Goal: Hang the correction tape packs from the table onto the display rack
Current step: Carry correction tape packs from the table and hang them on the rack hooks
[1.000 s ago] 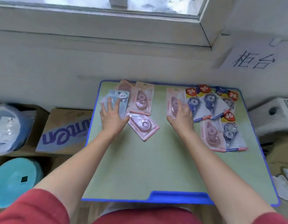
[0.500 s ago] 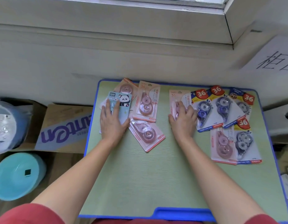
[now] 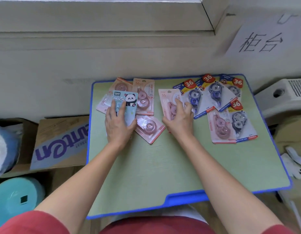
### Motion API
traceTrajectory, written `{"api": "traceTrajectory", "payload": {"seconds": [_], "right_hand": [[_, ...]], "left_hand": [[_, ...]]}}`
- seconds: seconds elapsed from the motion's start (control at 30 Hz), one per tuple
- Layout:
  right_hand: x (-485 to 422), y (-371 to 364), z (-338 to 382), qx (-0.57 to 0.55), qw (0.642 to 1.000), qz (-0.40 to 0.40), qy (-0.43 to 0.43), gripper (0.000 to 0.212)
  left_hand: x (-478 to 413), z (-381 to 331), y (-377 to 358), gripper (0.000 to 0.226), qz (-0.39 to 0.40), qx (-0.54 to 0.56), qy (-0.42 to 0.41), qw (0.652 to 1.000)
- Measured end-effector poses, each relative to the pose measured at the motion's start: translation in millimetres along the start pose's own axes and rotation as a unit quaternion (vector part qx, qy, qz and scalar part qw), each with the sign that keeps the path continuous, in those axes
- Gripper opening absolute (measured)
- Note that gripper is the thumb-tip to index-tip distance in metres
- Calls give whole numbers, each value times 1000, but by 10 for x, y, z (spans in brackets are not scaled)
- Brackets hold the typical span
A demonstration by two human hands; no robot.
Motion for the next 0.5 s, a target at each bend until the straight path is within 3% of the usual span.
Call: {"api": "traceTrajectory", "payload": {"seconds": [0.27, 0.5], "right_hand": [[848, 260, -617, -22, 999, -25, -38, 82], [2027, 409, -1330, -32, 996, -61, -61, 75]], "left_hand": [[666, -461, -186, 68, 18, 9, -72, 997], [1778, -628, -377, 70, 62, -12, -132, 989]]}}
Point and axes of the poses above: each hand's wrist, its own x-axis away from the middle knuckle, its own y-axis out of the back of the hand, z = x × y, the point moved 9 cm from there along -x, towards the middle knuckle, and after that the axes turned 5 degrees about x, right-handed, at the moved point
